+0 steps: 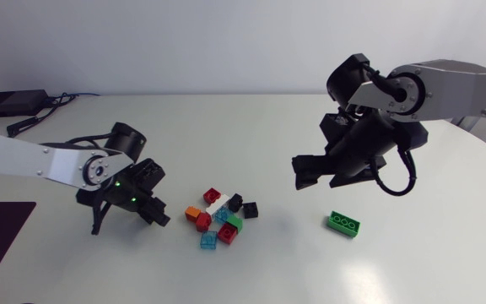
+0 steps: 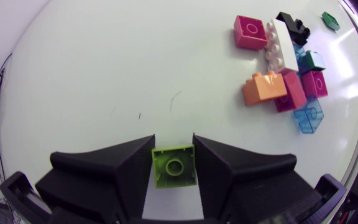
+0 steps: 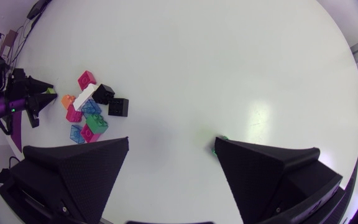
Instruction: Sort duplo bricks by size, large to the right and small to the left
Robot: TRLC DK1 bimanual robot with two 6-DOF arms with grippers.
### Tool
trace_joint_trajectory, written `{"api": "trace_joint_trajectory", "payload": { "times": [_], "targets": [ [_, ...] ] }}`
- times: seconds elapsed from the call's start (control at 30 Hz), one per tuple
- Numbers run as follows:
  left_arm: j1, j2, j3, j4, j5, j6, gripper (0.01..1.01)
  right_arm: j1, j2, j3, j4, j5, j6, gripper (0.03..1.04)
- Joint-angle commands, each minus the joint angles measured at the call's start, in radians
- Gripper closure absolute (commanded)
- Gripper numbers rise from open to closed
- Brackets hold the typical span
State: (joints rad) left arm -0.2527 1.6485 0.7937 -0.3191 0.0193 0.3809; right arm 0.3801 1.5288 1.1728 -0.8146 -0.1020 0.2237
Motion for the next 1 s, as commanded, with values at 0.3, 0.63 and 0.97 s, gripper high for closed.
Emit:
{"api": "trace_joint_trajectory", "payload": {
  "times": [0.3,0.63,0.97],
  "targets": [
    [0.13,-0.331,-0.294,-0.071,-0.002,0.093,0.795,0.014,-0.029,-0.084,-0.015,-0.008,0.002,0.07],
    [0.121,-0.15,-0.255,-0.041,-0.002,0.107,0.033,0.008,-0.087,-0.122,-0.023,-0.008,-0.004,0.07],
    [-0.079,-0.162,0.085,-0.183,0.045,-0.128,0.043,-0.009,-0.093,-0.13,-0.024,-0.008,-0.007,0.07]
  ]
}}
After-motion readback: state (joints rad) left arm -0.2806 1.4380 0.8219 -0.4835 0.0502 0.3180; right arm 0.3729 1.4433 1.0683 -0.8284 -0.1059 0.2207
